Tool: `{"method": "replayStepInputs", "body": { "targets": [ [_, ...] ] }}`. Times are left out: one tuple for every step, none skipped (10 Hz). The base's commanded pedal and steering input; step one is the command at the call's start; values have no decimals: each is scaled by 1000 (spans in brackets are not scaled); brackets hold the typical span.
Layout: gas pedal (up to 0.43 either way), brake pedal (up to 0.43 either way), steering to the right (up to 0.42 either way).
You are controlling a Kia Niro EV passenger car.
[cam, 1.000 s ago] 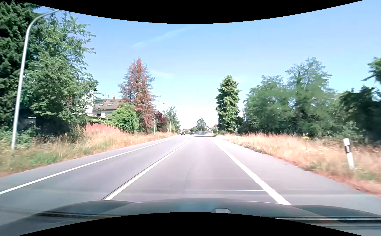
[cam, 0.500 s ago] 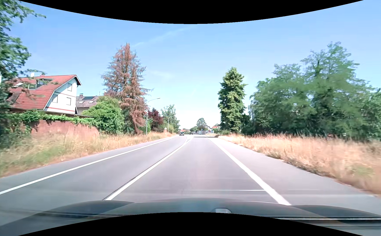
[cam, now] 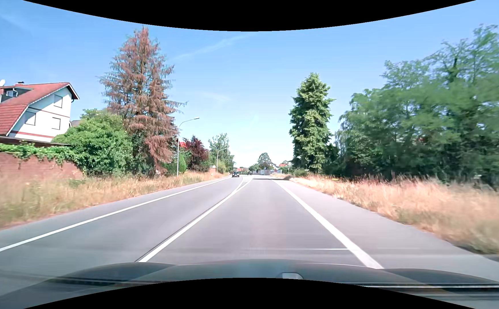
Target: Follow the waypoints while adhering to traffic rules and regulations
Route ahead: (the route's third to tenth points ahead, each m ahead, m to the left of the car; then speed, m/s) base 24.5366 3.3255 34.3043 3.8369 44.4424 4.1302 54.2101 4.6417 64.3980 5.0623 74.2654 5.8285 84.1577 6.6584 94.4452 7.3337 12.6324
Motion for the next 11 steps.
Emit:
{"method": "replayStepInputs", "body": {
  "targets": [
    [20, 0, -5],
    [20, 0, -4],
    [20, 0, -4],
    [20, 0, -4],
    [20, 0, -4],
    [8, 0, -4],
    [8, 0, -5],
    [0, 0, -4],
    [0, 0, -4],
    [0, 0, -4],
    [0, 0, -4]
  ]
}}
